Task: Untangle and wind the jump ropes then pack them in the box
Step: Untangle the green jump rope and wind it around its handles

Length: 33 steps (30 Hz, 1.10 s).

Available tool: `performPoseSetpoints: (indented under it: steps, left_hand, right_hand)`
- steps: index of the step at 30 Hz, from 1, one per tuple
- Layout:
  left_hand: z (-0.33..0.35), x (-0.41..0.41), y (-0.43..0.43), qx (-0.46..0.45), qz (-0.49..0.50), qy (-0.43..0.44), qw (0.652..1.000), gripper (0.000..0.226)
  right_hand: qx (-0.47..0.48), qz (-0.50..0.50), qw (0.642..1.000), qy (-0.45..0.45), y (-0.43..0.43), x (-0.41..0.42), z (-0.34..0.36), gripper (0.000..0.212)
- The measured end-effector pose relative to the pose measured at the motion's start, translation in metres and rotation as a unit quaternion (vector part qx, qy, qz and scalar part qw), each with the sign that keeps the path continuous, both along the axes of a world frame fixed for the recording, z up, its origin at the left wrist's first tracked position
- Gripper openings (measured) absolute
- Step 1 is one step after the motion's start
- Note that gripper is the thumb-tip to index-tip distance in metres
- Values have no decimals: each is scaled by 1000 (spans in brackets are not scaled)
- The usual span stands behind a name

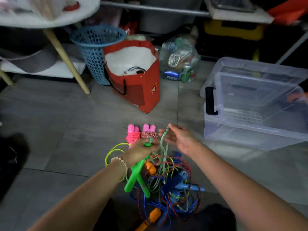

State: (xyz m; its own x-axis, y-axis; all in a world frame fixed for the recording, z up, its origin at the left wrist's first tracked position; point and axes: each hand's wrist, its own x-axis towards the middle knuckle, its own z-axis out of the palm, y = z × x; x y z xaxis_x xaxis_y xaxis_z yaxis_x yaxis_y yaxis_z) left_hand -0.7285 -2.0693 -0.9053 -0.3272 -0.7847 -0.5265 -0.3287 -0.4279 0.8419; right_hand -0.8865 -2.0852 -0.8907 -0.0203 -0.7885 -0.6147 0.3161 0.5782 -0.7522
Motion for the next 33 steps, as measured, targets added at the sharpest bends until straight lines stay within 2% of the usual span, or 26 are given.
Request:
performPoseSetpoints:
  steps: [3,6,9,11,12,14,16,20,22,26,28,30,31,33]
  left_hand:
    - [64,-10,8,-25,-21,50,998,12]
    - [127,-13,15,-33,-1,99,995,16]
    - [187,-15,26,-59,23,170,983,13]
    - [222,-16,34,-83,49,195,976,17]
    - [238,-15,38,-94,69,203,972,16]
    - [261,-12,48,-115,95,205,967,15]
    - [274,-9,64,-129,91,191,969,16]
    - [279,-14,114,-146,-12,139,979,19]
    - [279,-22,132,-151,-58,139,977,20]
    - [304,-36,147,-193,-50,172,965,15]
    - [321,-40,147,-198,-10,215,956,8]
    - [337,-40,143,-201,35,260,944,6]
    - [343,-39,141,-206,50,265,941,7]
    - [348,-36,139,-215,69,259,939,6]
  right_hand:
    - [-54,-30,998,-10,3,-9,67,24]
    - [-76,-35,996,-19,21,-20,123,28]
    - [-43,70,996,-46,57,-17,159,58]
    - [-54,160,985,-40,87,-12,179,71]
    - [-73,194,978,-17,104,-10,192,69]
    - [-140,230,962,46,133,-7,220,43]
    - [-217,197,951,100,152,-8,249,20]
    - [-297,53,949,93,155,-21,305,18]
    - [-317,20,943,100,152,-25,328,19]
    - [-320,-15,942,101,162,-31,342,21]
    - [-287,17,955,74,172,-31,337,38]
    - [-235,99,966,37,187,-29,327,55]
    - [-226,147,962,37,197,-26,321,53]
    - [-239,231,941,68,216,-17,310,31]
